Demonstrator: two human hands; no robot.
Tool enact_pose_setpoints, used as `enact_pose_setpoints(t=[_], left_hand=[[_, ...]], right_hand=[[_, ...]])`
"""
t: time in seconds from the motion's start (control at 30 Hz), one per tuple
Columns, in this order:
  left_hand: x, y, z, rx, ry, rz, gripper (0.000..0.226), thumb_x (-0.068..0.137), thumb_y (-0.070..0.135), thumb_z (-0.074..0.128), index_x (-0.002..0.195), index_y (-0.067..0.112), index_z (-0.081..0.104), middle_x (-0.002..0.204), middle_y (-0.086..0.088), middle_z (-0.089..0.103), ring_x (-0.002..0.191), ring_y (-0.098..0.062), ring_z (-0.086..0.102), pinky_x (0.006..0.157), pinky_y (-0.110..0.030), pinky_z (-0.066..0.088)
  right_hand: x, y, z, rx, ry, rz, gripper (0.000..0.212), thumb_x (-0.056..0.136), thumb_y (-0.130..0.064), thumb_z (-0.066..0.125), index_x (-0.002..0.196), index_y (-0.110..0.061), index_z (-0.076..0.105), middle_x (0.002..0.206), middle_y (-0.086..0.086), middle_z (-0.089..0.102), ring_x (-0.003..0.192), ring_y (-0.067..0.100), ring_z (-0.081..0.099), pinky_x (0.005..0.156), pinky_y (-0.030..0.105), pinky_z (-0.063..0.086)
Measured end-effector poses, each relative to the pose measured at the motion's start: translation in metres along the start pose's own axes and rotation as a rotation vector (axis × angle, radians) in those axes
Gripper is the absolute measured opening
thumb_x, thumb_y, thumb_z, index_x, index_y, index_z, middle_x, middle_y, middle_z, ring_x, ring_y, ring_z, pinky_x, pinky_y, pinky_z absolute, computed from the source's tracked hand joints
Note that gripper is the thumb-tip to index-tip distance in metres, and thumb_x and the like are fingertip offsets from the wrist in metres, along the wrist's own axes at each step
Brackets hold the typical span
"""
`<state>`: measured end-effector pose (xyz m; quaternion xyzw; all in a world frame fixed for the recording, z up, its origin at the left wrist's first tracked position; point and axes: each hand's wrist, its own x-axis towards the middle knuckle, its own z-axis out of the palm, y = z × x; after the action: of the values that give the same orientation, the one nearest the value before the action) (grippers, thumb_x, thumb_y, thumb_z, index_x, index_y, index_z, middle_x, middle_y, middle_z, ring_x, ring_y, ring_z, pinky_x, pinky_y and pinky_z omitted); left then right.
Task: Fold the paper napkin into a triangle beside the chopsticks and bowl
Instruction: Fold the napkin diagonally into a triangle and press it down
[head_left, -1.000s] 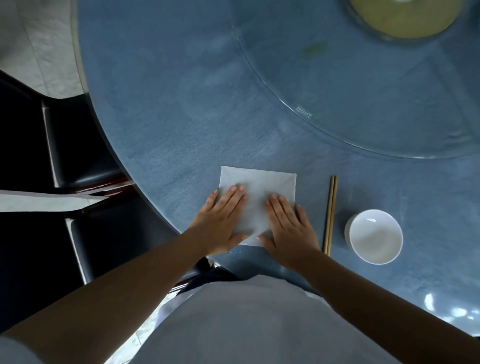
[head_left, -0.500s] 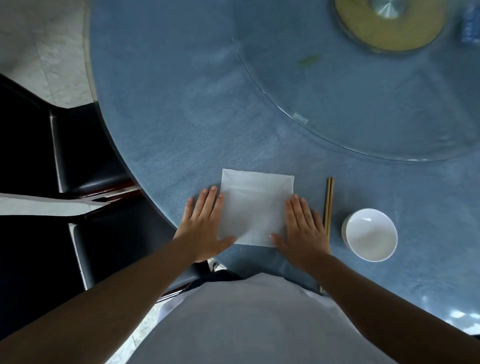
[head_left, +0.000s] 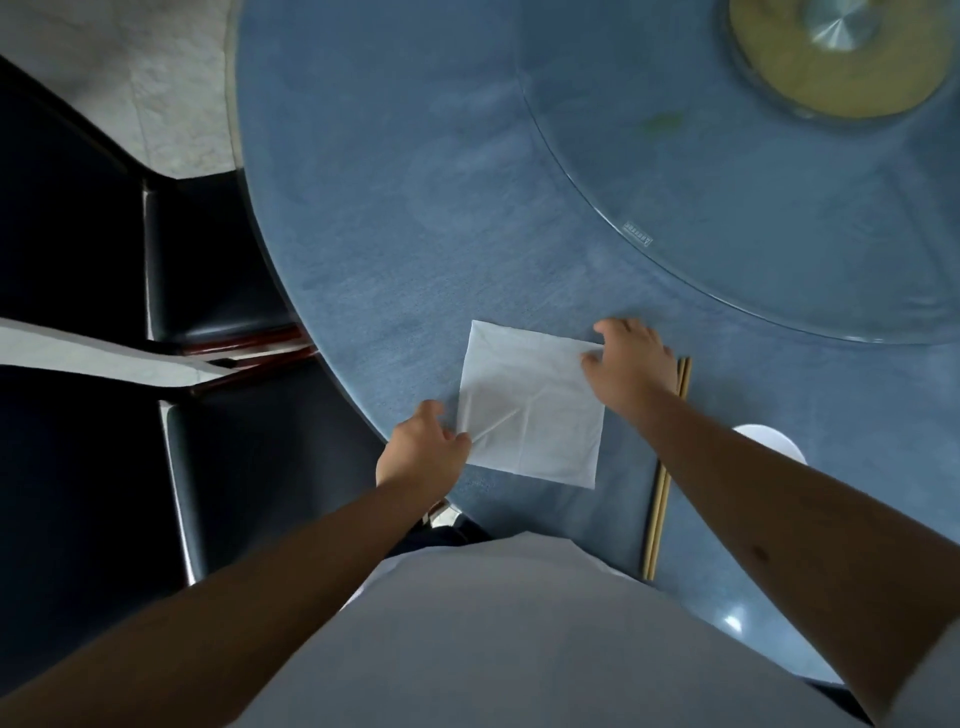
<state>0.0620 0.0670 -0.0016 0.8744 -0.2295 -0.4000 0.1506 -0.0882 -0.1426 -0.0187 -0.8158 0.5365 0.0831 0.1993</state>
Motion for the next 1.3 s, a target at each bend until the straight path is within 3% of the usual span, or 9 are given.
enact_pose_setpoints(t=[0.1,0.2,0.43,0.6,0.67,0.87,1.03,1.17,1.3], left_hand=[[0.005,-0.001,0.001,0.015,-0.083,-0.049,0.024,0.081,0.039,0.06,0.099,0.023,0.06,0.091,0.006,0.064,0.076,-0.013,0.06,0.07,-0.033,0.053],[0.008,0.0,0.001,0.03,-0.139,-0.045,0.022,0.081,0.037,0.061,0.081,0.015,0.059,0.075,0.002,0.06,0.064,-0.014,0.054,0.059,-0.03,0.047],[0.005,0.003,0.002,-0.129,-0.067,0.005,0.02,0.085,0.028,0.054,0.081,0.008,0.056,0.069,-0.001,0.056,0.059,-0.017,0.05,0.054,-0.03,0.041],[0.011,0.004,0.002,-0.398,-0.077,-0.082,0.014,0.088,0.029,0.056,0.09,0.016,0.057,0.084,-0.003,0.067,0.071,-0.02,0.066,0.07,-0.042,0.058],[0.014,0.002,0.002,-0.444,-0.103,-0.107,0.019,0.087,0.03,0.062,0.099,0.016,0.057,0.091,-0.003,0.066,0.076,-0.019,0.068,0.07,-0.037,0.06],[0.02,-0.001,-0.002,-0.455,-0.113,-0.131,0.011,0.088,0.019,0.063,0.088,0.009,0.065,0.071,-0.009,0.07,0.066,-0.018,0.067,0.067,-0.033,0.059],[0.025,-0.004,-0.01,-0.351,-0.064,-0.095,0.011,0.091,0.025,0.059,0.09,0.017,0.066,0.068,-0.005,0.072,0.062,-0.014,0.067,0.063,-0.033,0.058],[0.032,-0.004,-0.017,-0.298,-0.036,-0.051,0.01,0.091,0.026,0.057,0.085,0.021,0.064,0.064,-0.002,0.071,0.069,-0.018,0.069,0.075,-0.042,0.059],[0.041,0.006,-0.025,-0.265,-0.008,-0.005,0.01,0.092,0.024,0.056,0.086,0.021,0.064,0.067,-0.005,0.071,0.065,-0.017,0.066,0.072,-0.04,0.058]], right_hand=[[0.005,0.001,-0.002,-0.012,-0.008,-0.011,0.018,0.082,-0.027,0.055,0.099,-0.024,0.06,0.11,0.005,0.06,0.106,0.029,0.053,0.084,0.039,0.037],[0.007,0.003,-0.001,-0.014,-0.026,-0.032,0.009,0.082,-0.025,0.054,0.087,-0.024,0.061,0.101,0.005,0.06,0.101,0.029,0.054,0.079,0.037,0.037],[0.009,0.004,-0.007,0.087,-0.044,-0.014,0.009,0.086,-0.021,0.052,0.088,-0.02,0.061,0.098,0.007,0.062,0.094,0.032,0.058,0.073,0.034,0.045],[0.007,0.011,-0.01,0.179,-0.139,0.029,0.011,0.085,-0.024,0.054,0.094,-0.021,0.059,0.09,0.003,0.063,0.085,0.028,0.059,0.07,0.032,0.046],[0.005,0.012,-0.011,0.23,-0.173,0.071,0.017,0.082,-0.025,0.057,0.098,-0.021,0.062,0.09,0.001,0.062,0.084,0.024,0.057,0.071,0.03,0.045],[0.0,0.016,-0.012,0.192,-0.192,0.067,0.021,0.076,-0.02,0.059,0.075,0.0,0.062,0.073,0.023,0.062,0.074,0.037,0.059,0.06,0.035,0.044],[-0.014,0.022,-0.012,0.245,-0.243,0.107,0.03,0.078,-0.022,0.06,0.055,-0.012,0.043,0.055,0.007,0.041,0.057,0.022,0.042,0.05,0.03,0.027],[-0.027,0.026,-0.009,0.345,-0.266,0.195,0.022,0.08,-0.023,0.06,0.067,-0.006,0.06,0.064,0.012,0.067,0.06,0.021,0.055,0.055,0.029,0.041],[-0.035,0.03,-0.003,0.45,-0.256,0.261,0.02,0.08,-0.023,0.062,0.07,-0.005,0.063,0.055,0.005,0.068,0.059,0.022,0.061,0.067,0.04,0.054]])
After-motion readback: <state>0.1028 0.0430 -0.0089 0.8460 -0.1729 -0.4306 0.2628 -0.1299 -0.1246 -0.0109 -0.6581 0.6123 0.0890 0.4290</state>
